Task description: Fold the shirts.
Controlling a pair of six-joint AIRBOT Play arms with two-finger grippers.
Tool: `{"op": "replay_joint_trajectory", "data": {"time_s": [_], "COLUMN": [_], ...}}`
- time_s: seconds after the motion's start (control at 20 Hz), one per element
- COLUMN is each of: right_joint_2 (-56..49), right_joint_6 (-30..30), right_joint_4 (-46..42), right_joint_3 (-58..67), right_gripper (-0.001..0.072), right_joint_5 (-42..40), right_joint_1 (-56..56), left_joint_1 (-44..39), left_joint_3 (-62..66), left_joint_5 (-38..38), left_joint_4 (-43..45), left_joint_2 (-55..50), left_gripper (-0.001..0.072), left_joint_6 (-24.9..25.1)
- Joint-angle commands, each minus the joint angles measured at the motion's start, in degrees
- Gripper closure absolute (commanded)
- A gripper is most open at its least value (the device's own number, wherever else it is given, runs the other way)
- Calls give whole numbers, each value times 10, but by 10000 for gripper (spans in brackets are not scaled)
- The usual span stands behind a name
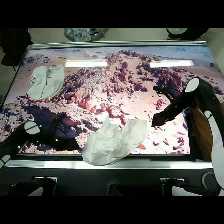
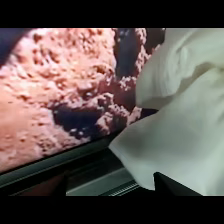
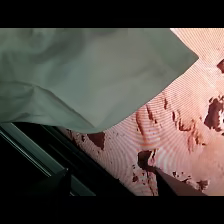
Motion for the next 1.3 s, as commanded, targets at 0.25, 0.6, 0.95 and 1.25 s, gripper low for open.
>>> {"op": "replay_joint_trajectory", "data": {"time_s": [0.25,0.6,0.95,1.25], "right_joint_2": [-15,-17,-50,27], "right_joint_6": [-6,-5,12,-70], "right_joint_4": [-12,105,184,140], "right_joint_3": [-39,-187,-215,-136], "right_gripper": [34,24,152,671], "right_joint_5": [-12,-149,-226,-189], "right_joint_1": [-9,-9,-9,-10], "left_joint_1": [-87,-90,-89,-68], "left_joint_3": [-93,-92,-86,71], "left_joint_5": [157,169,172,151], "left_joint_4": [-112,-112,-112,-54], "left_joint_2": [-2,9,46,94], "left_gripper": [409,675,676,680], "left_joint_6": [-7,0,13,37]}}
